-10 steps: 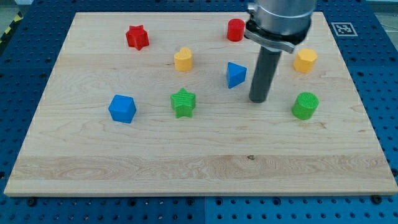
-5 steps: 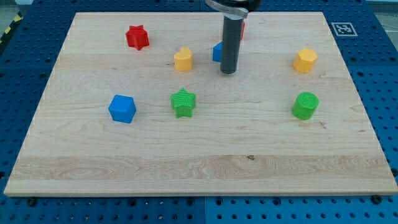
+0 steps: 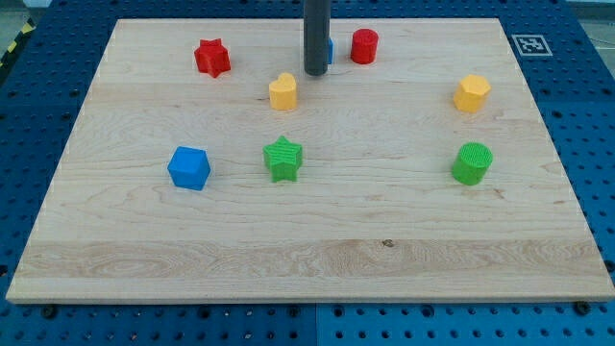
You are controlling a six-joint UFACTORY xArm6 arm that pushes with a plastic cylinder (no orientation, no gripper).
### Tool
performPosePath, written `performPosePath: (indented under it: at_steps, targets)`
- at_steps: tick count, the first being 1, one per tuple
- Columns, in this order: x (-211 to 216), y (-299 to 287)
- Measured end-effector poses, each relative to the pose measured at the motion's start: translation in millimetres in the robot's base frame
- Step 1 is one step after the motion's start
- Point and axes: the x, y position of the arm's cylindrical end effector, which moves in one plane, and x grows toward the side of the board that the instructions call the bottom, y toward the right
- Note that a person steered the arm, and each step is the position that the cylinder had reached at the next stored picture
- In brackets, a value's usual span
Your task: Move the blue triangle and yellow heart to the left of the red circle
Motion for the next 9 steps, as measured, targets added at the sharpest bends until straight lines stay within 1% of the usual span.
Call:
performPosePath:
  at_steps: [2,3,4,5,6,8,9]
  targets:
    - [58.4,-10.6]
    - [63.3,-42.3]
    - [48.2,-74.8]
    - [6.2,-78.0]
    - [-7.2,-77.9]
    - [23.1,-67.2]
    - [18.7,-52.1]
